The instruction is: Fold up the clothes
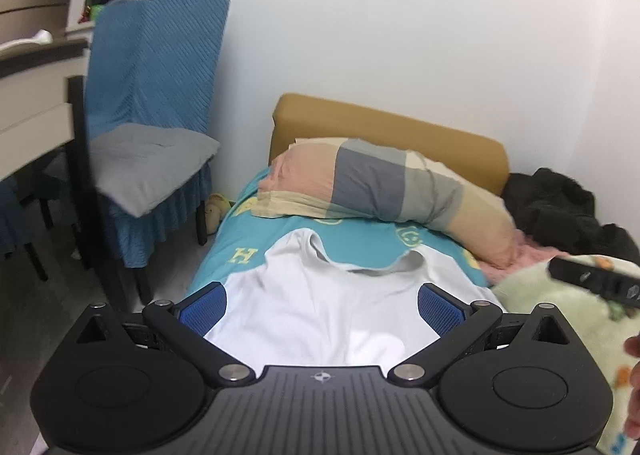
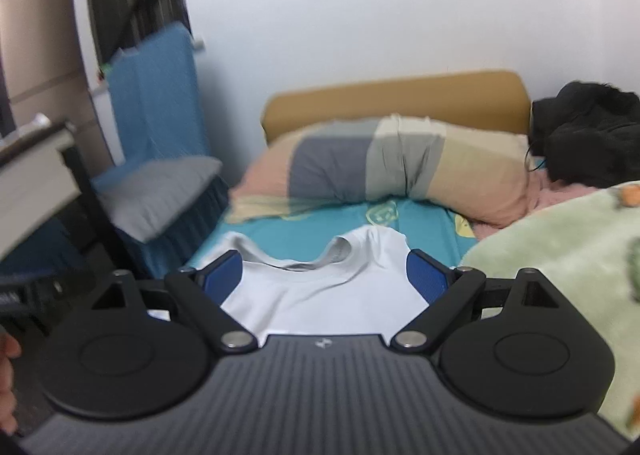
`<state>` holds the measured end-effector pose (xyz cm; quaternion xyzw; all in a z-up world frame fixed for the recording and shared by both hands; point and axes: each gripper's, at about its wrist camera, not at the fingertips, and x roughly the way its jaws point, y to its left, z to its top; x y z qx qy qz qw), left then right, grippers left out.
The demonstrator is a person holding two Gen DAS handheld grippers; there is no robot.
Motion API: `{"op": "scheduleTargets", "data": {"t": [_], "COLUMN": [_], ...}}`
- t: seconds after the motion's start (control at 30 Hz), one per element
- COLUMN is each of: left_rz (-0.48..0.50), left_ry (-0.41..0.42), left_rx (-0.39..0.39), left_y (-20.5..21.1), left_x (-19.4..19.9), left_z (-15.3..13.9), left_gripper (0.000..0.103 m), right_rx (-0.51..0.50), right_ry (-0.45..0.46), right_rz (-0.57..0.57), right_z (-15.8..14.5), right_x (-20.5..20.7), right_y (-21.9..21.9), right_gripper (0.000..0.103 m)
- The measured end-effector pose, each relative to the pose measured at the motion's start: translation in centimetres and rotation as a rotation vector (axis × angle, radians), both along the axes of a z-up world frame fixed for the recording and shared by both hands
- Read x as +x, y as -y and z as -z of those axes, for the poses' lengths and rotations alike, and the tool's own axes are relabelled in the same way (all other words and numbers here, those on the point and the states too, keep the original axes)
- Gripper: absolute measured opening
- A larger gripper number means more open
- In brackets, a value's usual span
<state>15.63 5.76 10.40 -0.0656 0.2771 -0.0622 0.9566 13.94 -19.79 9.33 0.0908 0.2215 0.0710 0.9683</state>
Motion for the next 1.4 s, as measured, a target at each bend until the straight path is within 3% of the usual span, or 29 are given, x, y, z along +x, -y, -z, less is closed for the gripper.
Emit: {"op": "scheduleTargets", "data": {"t": [0.17,0.3,0.4,0.47,0.57,0.7,0.87,0.97,1.13,1.27,1.4], "left_rz": [-0.076,-0.147,-0.196,-0.232,-0.289,-0.367,-0.419,-0.43,-0.418,-0.408,-0.413], "left_ry": [-0.052,-0.104,-0.102,-0.112,-0.153,-0.197,-0.163,-0.15,-0.146,-0.164,-0.142], "left_rx": [-0.057,-0.167,-0.251,-0.282,-0.308,-0.362,-0.413,-0.378,-0.303,-0.281,-0.239], "left_y": [-2.8,-5.2,-6.7,-7.4,-8.2,-10.1,-12.0,-12.1,-11.3,-11.1,-10.7], "left_x": [-6.3,-8.7,-10.1,-10.4,-10.2,-9.1,-6.2,-3.5,1.4,5.5,9.4], "left_z": [-3.0,-5.4,-6.1,-5.6,-4.2,-2.1,0.2,2.8,8.5,13.4,16.4], "left_gripper": [0.103,0.103,0.103,0.103,0.101,0.098,0.097,0.096,0.094,0.091,0.089], "right_rx": [-0.016,0.026,0.051,0.009,-0.032,0.073,0.165,0.176,0.121,0.077,0.075], "right_ry": [0.083,0.073,0.067,0.066,0.067,0.026,-0.004,-0.002,-0.076,-0.044,-0.055], "right_rz": [-0.007,0.001,0.007,0.008,-0.005,-0.024,-0.006,0.002,0.055,0.047,0.048], "right_z": [-3.6,-5.8,-6.2,-5.5,-3.8,0.1,4.8,7.3,10.9,13.0,15.1], "right_x": [-7.7,-11.4,-13.7,-15.0,-16.5,-17.1,-16.5,-15.9,-13.7,-12.2,-9.9], "right_y": [-0.2,0.3,0.8,0.4,-0.1,0.6,1.1,1.5,0.9,0.7,1.0], "right_gripper": [0.09,0.09,0.09,0.09,0.09,0.09,0.09,0.09,0.09,0.09,0.09]}}
